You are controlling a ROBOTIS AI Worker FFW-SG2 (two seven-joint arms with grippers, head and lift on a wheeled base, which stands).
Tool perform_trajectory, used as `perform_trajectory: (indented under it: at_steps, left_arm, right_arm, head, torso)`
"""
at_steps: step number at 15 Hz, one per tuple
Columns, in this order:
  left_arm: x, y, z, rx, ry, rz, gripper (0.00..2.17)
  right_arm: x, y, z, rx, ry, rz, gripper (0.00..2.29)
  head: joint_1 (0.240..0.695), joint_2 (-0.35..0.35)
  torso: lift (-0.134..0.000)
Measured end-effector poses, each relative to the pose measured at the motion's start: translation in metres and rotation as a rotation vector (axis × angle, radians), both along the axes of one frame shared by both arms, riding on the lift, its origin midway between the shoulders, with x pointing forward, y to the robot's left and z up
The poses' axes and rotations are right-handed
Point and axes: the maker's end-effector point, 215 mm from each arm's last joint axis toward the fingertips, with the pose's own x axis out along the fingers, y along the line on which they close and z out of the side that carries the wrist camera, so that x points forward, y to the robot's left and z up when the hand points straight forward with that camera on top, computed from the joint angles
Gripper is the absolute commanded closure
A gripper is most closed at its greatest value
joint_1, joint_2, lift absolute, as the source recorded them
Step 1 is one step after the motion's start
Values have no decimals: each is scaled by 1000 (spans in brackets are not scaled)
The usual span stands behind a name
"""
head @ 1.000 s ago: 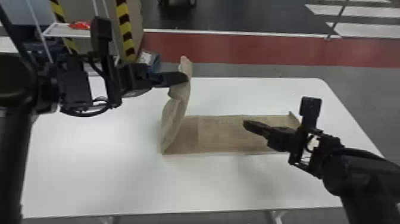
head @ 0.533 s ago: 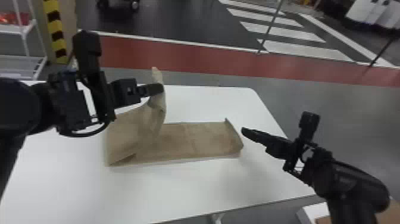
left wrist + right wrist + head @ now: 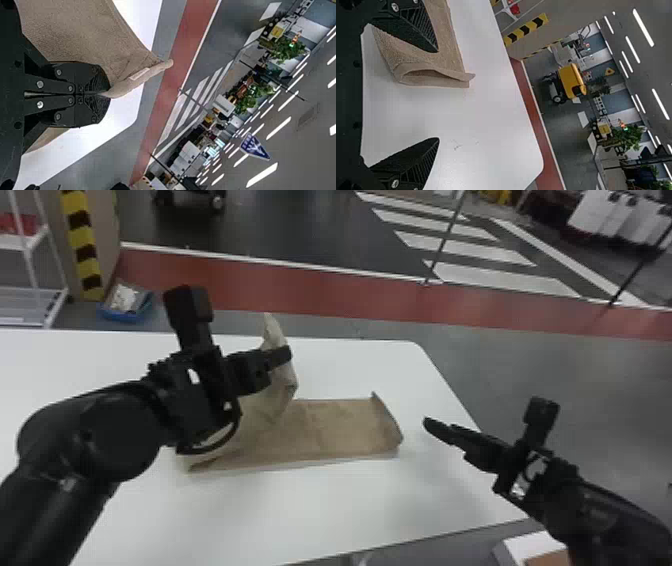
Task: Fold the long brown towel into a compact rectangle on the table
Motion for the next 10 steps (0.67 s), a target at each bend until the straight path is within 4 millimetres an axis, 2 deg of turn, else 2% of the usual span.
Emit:
perform_trajectory:
  at_steps: [4, 7, 10]
  left_arm:
    - [-14, -11, -11, 15, 27, -34, 1659]
    - [-11, -15, 14, 31, 0, -45, 1659]
    - [-16, -24, 7, 55, 4, -62, 1656]
  right_arm:
    - [-1, -2, -2, 6, -4, -5, 97]
    - [1, 0, -6, 4, -6, 1, 97]
    - [1, 3, -9, 10, -3, 7, 97]
  head:
    - [660, -350]
    - [648, -350]
    - [652, -350]
  torso:
    - [-120]
    - [-120]
    - [-120]
